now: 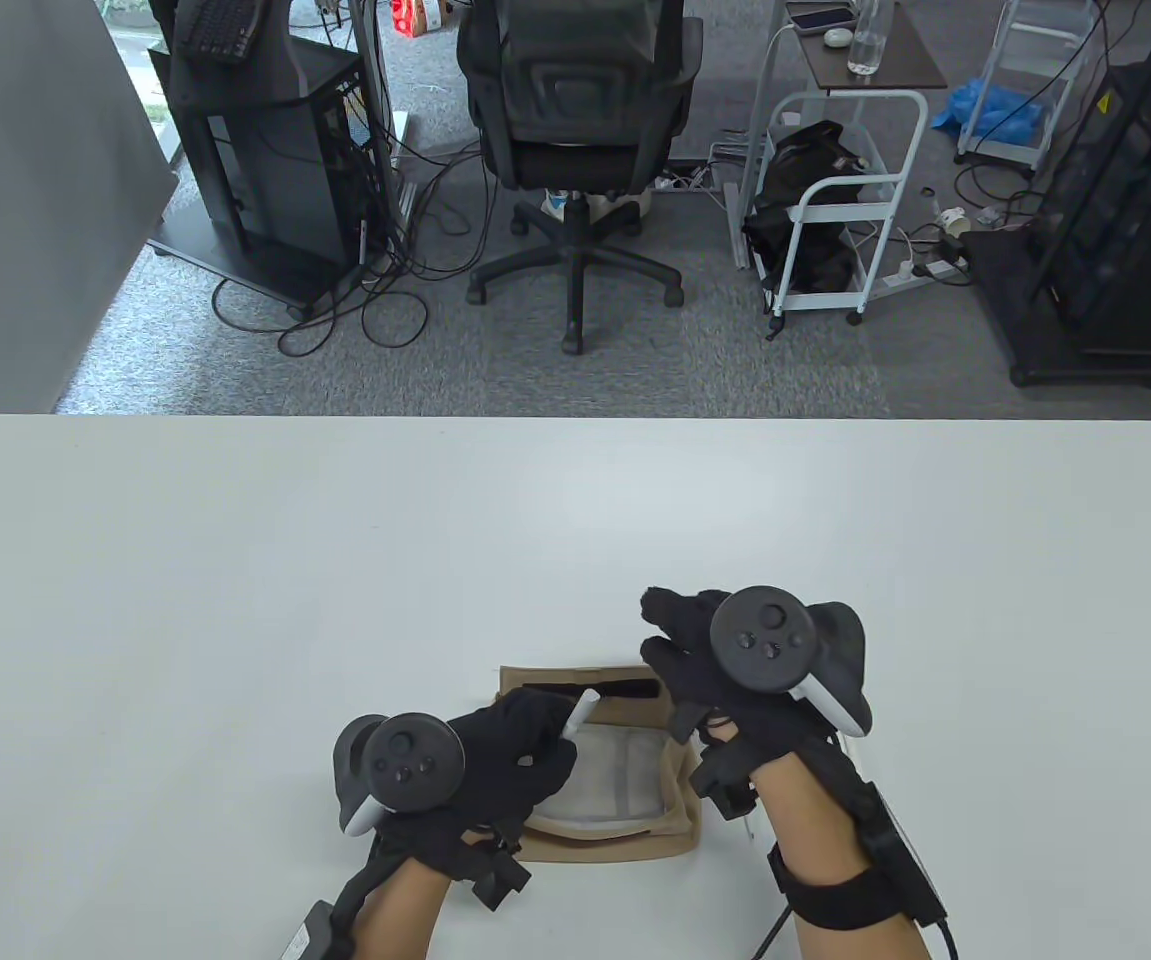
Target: Twist to extend twist pen refills
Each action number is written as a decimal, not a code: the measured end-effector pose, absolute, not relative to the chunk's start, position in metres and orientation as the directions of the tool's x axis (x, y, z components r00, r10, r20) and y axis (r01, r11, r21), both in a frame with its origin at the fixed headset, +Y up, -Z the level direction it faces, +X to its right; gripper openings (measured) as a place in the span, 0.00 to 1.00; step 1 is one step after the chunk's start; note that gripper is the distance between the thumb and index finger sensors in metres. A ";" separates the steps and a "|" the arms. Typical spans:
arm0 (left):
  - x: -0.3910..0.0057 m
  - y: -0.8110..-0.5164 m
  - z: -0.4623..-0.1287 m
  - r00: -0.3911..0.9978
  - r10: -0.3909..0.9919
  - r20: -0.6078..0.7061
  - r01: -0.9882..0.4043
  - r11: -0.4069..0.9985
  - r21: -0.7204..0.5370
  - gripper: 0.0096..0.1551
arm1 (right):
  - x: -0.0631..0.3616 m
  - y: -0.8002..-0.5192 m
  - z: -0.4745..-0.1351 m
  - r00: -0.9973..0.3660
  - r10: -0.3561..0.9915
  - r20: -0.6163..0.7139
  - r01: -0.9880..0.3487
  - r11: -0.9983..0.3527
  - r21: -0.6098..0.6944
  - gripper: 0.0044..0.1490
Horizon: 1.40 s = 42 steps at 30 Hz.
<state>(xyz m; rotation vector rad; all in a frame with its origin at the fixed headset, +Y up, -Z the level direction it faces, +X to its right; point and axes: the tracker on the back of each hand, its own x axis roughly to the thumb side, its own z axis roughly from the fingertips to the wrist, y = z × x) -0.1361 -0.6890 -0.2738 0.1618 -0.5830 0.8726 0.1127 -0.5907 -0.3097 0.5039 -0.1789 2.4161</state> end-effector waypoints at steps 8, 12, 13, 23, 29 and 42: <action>-0.137 -0.688 -0.272 0.399 0.736 0.546 -0.835 0.539 -0.116 0.29 | 0.105 -0.590 -0.307 -0.258 0.829 0.497 -0.788 -0.478 0.388 0.33; -0.136 -0.688 -0.272 0.399 0.735 0.548 -0.833 0.540 -0.119 0.29 | 0.095 -0.601 -0.313 -0.157 0.875 0.459 -0.771 -0.399 0.496 0.34; -0.136 -0.688 -0.272 0.399 0.734 0.550 -0.833 0.541 -0.118 0.29 | 0.091 -0.606 -0.315 -0.141 0.881 0.451 -0.759 -0.389 0.523 0.34; -0.136 -0.689 -0.272 0.395 0.742 0.541 -0.840 0.531 -0.114 0.29 | 0.084 -0.615 -0.317 -0.141 0.869 0.475 -0.790 -0.387 0.474 0.29; -0.137 -0.689 -0.271 0.399 0.745 0.535 -0.843 0.527 -0.104 0.29 | 0.083 -0.615 -0.315 -0.164 0.850 0.501 -0.809 -0.407 0.425 0.29; -0.138 -0.689 -0.271 0.412 0.748 0.520 -0.851 0.520 -0.073 0.29 | 0.078 -0.615 -0.306 -0.311 0.785 0.536 -0.864 -0.468 0.184 0.32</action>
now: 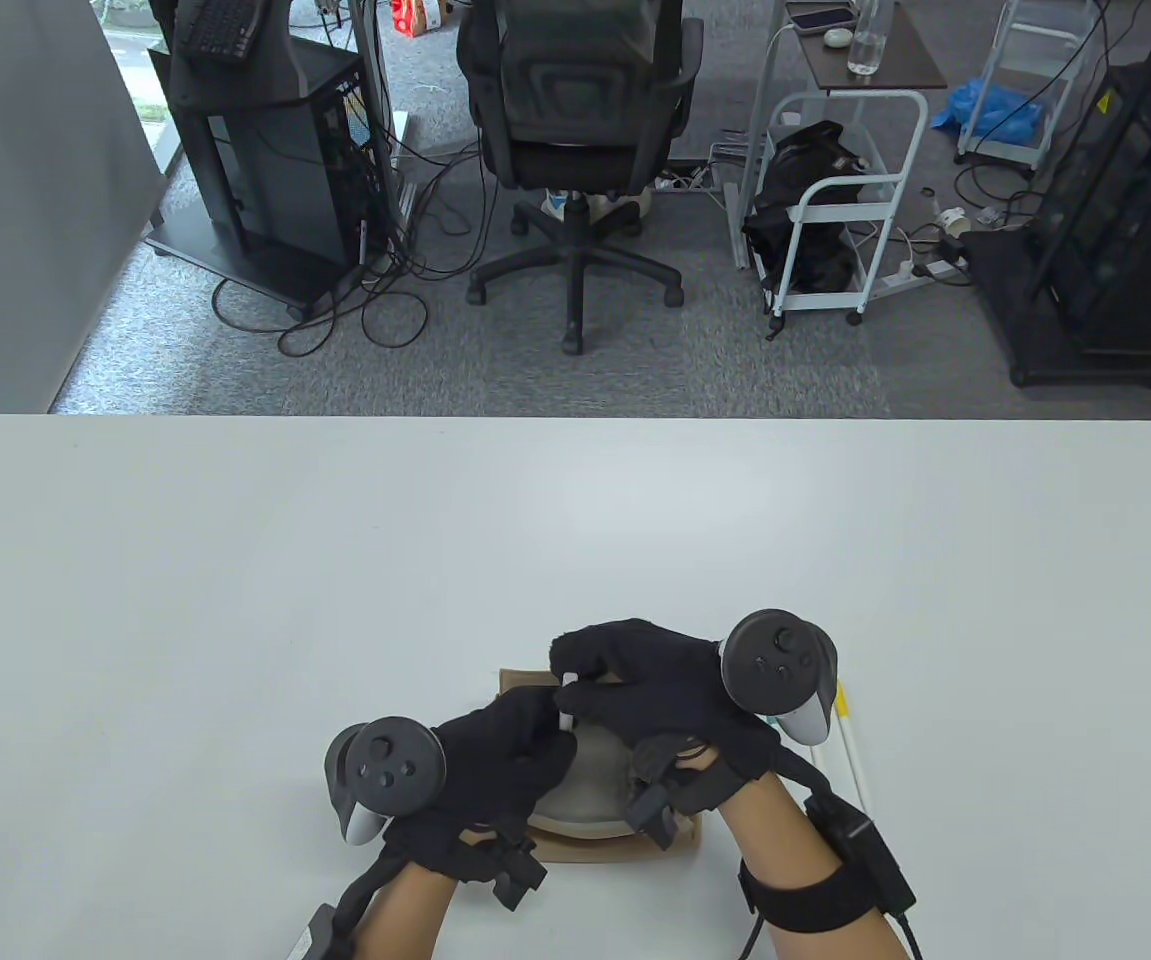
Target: Twist to extend twist pen refills
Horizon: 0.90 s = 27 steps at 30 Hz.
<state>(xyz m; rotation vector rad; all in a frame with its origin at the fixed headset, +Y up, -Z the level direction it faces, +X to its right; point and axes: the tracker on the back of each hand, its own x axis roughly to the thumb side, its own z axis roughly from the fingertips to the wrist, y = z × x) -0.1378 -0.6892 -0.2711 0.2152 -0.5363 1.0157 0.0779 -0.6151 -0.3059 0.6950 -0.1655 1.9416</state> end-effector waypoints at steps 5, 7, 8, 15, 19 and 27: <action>-0.139 -0.689 -0.270 0.428 0.748 0.507 -0.855 0.517 -0.042 0.29 | 0.072 -0.614 -0.295 -0.416 0.752 0.512 -0.872 -0.489 0.010 0.31; -0.139 -0.690 -0.270 0.435 0.747 0.503 -0.855 0.518 -0.031 0.29 | 0.069 -0.614 -0.291 -0.447 0.742 0.500 -0.871 -0.489 -0.053 0.31; -0.140 -0.690 -0.270 0.436 0.747 0.501 -0.855 0.518 -0.029 0.29 | 0.068 -0.613 -0.289 -0.462 0.732 0.501 -0.865 -0.497 -0.071 0.31; -0.142 -0.686 -0.269 0.441 0.758 0.481 -0.853 0.520 -0.037 0.30 | 0.072 -0.607 -0.286 -0.490 0.713 0.501 -0.857 -0.500 -0.126 0.31; -0.149 -0.680 -0.268 0.464 0.748 0.475 -0.841 0.540 -0.030 0.33 | 0.090 -0.595 -0.286 -0.493 0.723 0.484 -0.859 -0.491 -0.143 0.31; -0.166 -0.676 -0.270 0.506 0.740 0.443 -0.832 0.554 0.027 0.35 | 0.144 -0.577 -0.304 -0.803 0.531 0.271 -0.591 -0.768 -0.247 0.31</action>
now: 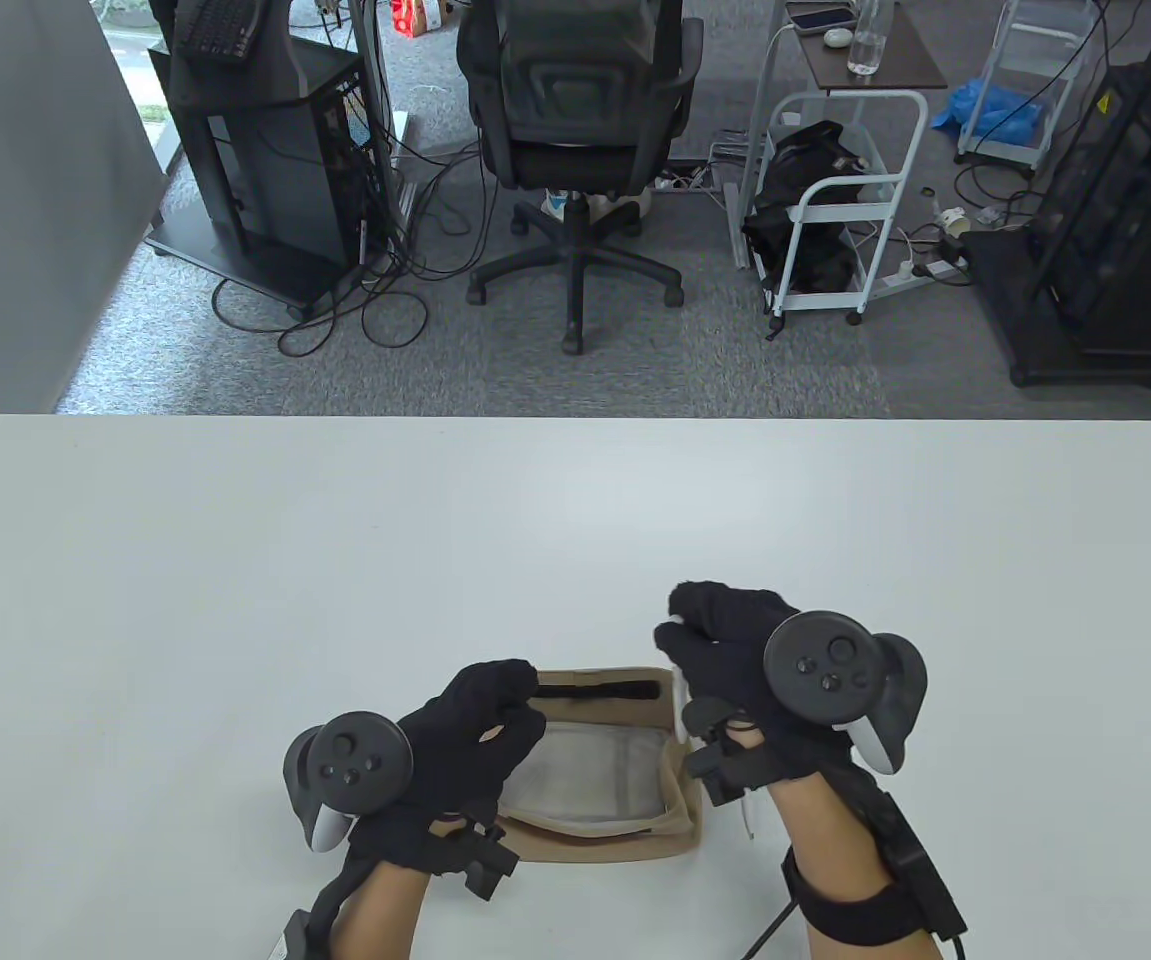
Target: Twist to extend twist pen refills
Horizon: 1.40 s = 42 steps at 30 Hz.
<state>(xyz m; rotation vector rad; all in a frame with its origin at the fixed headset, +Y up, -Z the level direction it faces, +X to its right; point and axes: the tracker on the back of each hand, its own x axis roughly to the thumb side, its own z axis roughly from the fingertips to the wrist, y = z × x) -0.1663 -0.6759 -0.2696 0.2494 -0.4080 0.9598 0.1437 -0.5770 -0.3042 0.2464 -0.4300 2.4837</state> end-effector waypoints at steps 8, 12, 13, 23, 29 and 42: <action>-0.176 -0.682 -0.274 0.571 0.716 0.402 -0.797 0.601 0.061 0.36 | 0.225 -0.617 -0.349 -0.922 0.366 -0.128 -0.347 -0.925 -0.153 0.30; -0.178 -0.683 -0.275 0.570 0.723 0.391 -0.799 0.598 0.060 0.36 | 0.252 -0.646 -0.363 -0.917 0.312 -0.249 -0.298 -0.950 -0.092 0.30; -0.178 -0.683 -0.275 0.569 0.724 0.390 -0.800 0.597 0.059 0.36 | 0.255 -0.653 -0.365 -0.916 0.297 -0.269 -0.286 -0.955 -0.078 0.30; -0.177 -0.683 -0.275 0.573 0.721 0.390 -0.795 0.604 0.052 0.36 | 0.270 -0.706 -0.382 -0.918 0.145 -0.370 -0.152 -0.988 -0.010 0.31; -0.177 -0.684 -0.275 0.575 0.719 0.390 -0.794 0.606 0.051 0.36 | 0.275 -0.725 -0.385 -0.914 0.131 -0.384 -0.128 -0.991 -0.033 0.31; -0.177 -0.684 -0.275 0.586 0.710 0.391 -0.785 0.617 0.054 0.37 | 0.276 -0.756 -0.388 -0.917 0.057 -0.394 -0.068 -0.998 0.014 0.31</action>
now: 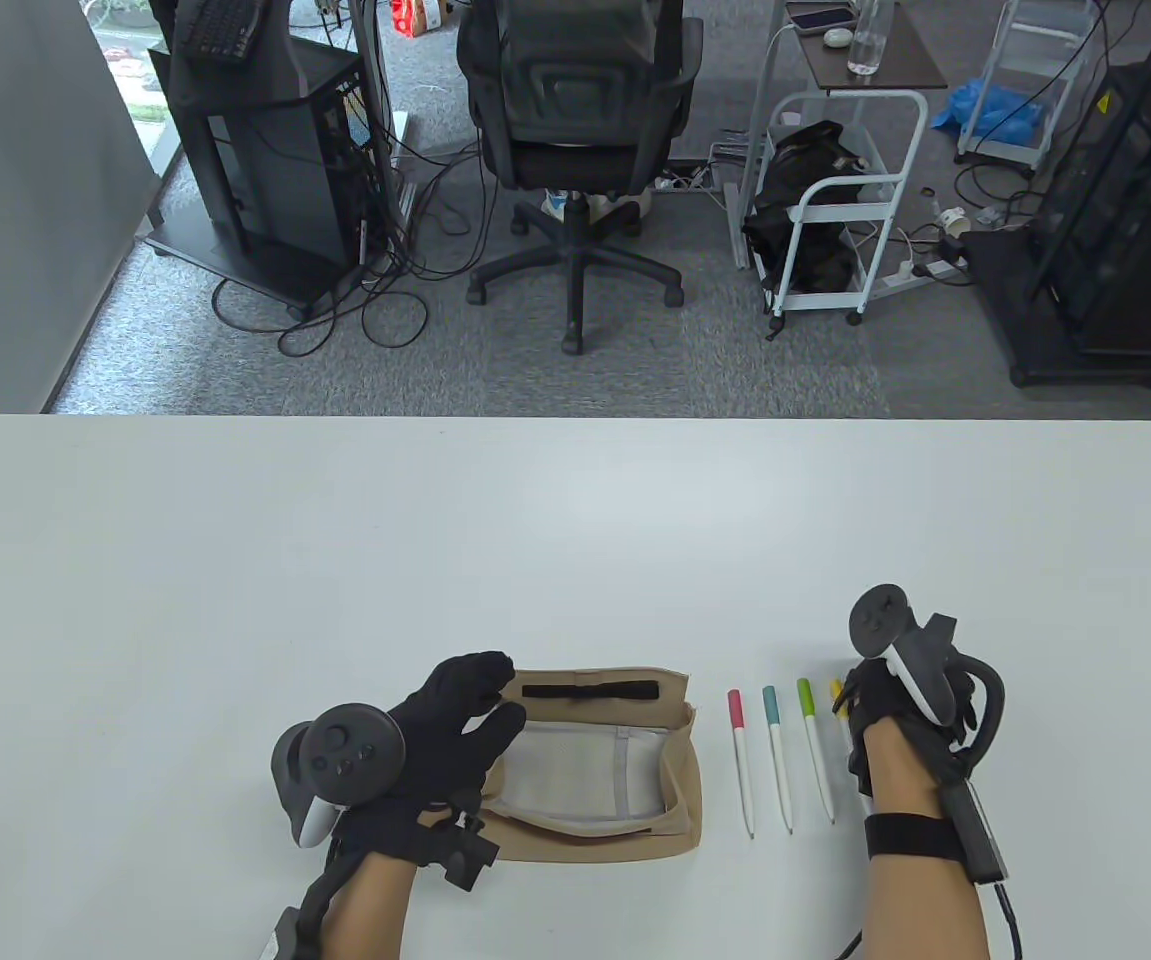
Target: Twist to extend twist pen refills
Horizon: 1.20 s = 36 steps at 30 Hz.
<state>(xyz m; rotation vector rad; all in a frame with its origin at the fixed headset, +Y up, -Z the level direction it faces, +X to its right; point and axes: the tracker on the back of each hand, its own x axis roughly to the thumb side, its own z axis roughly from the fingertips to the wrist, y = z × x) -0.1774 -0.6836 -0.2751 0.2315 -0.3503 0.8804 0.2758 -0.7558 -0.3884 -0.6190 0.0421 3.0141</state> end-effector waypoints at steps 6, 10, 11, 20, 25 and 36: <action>-0.177 -0.684 -0.275 0.587 0.709 0.390 -0.783 0.620 0.052 0.37 | 0.277 -0.763 -0.390 -0.914 0.041 -0.404 -0.052 -0.999 0.016 0.31; -0.177 -0.684 -0.276 0.590 0.709 0.387 -0.781 0.623 0.050 0.37 | 0.277 -0.762 -0.389 -0.911 0.036 -0.412 -0.045 -0.999 0.013 0.32; -0.177 -0.684 -0.276 0.592 0.708 0.386 -0.779 0.625 0.050 0.37 | 0.277 -0.762 -0.389 -0.910 0.033 -0.414 -0.041 -0.999 0.009 0.32; -0.178 -0.682 -0.278 0.615 0.694 0.374 -0.759 0.649 0.044 0.39 | 0.276 -0.721 -0.381 -0.888 0.167 -0.429 -0.158 -0.986 -0.056 0.39; -0.179 -0.673 -0.280 0.624 0.666 0.409 -0.749 0.659 0.070 0.38 | 0.252 -0.660 -0.360 -0.895 0.317 -0.312 -0.261 -0.942 -0.209 0.41; -0.186 -0.644 -0.255 0.713 0.427 0.556 -0.624 0.748 0.227 0.40 | 0.197 -0.593 -0.281 -0.900 0.318 0.297 -0.423 -0.798 -0.429 0.35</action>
